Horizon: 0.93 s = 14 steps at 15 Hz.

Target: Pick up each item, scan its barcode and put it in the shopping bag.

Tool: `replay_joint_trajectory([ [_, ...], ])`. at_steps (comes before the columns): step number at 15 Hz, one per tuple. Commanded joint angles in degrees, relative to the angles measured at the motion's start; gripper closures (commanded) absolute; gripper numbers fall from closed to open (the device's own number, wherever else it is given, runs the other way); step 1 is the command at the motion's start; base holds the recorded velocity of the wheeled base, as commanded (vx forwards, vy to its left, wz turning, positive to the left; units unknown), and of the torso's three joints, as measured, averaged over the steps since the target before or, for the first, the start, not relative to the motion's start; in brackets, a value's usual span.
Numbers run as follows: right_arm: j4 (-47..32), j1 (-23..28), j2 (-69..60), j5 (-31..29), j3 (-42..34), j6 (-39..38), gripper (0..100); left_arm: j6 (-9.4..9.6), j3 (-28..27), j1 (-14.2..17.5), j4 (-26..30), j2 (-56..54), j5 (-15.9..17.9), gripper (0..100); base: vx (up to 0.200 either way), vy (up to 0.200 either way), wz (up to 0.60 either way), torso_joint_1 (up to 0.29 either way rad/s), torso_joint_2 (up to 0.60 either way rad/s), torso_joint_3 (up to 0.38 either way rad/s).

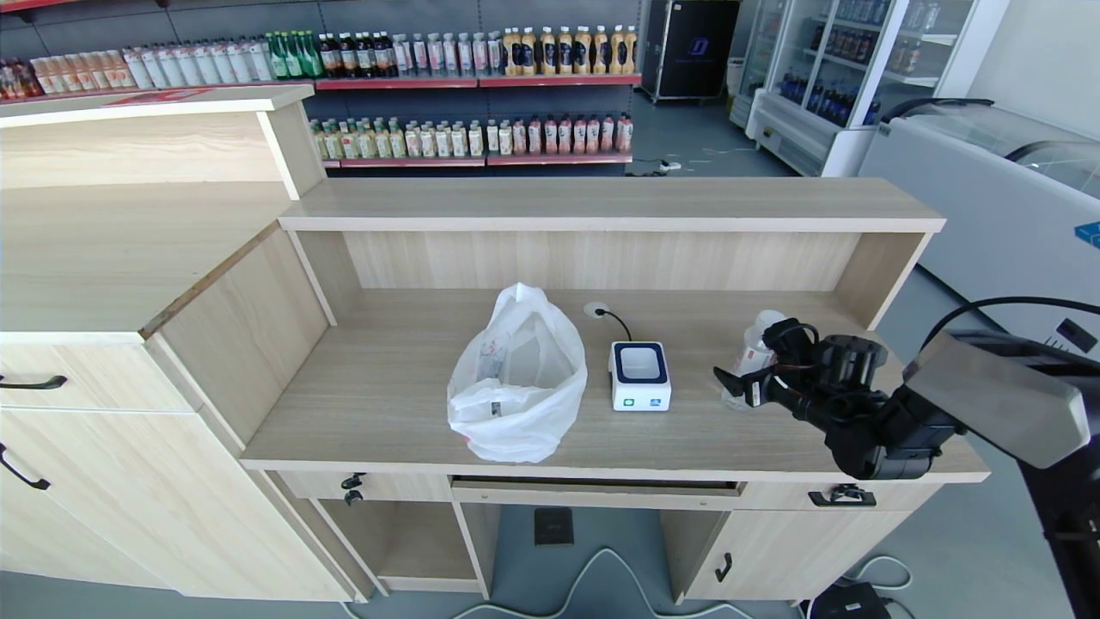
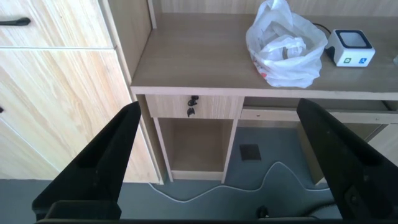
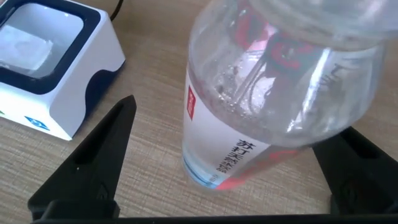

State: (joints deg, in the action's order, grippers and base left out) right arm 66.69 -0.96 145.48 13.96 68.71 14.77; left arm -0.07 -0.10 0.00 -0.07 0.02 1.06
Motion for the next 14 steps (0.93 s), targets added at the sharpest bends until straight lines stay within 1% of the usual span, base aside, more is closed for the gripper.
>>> replay_joint_trajectory([
  [1, -0.07, -0.27, 1.12, 0.02, 1.69, -0.01, 0, -0.01, 0.01, 0.00, -0.01, -0.02, -0.01, 0, 0.000, 0.000, 0.00, 0.000, 0.00, 0.000],
  [9, -4.12, -1.23, 4.72, 0.02, 9.96, -0.01, 0, -0.01, 0.01, 0.00, -0.01, -0.02, -0.01, 0, 0.000, 0.000, 0.00, 0.000, 0.00, 0.000],
  [12, -4.56, -1.59, 5.16, 0.10, 10.83, -0.10, 0, 0.07, 0.01, 0.00, -0.01, -0.02, -0.01, 0, 0.000, 0.000, 0.00, 0.000, 0.00, 0.000],
  [13, -5.00, -1.76, 5.16, 0.10, 11.63, -0.19, 100, -0.01, 0.01, 0.00, -0.01, -0.02, -0.01, 0, 0.000, 0.000, 0.00, 0.000, 0.00, 0.000],
  [14, -5.00, -2.03, 5.16, 0.10, 12.15, -0.27, 100, -0.01, 0.01, 0.00, -0.01, -0.02, -0.01, 0, 0.000, 0.000, 0.00, 0.000, 0.00, 0.000],
])
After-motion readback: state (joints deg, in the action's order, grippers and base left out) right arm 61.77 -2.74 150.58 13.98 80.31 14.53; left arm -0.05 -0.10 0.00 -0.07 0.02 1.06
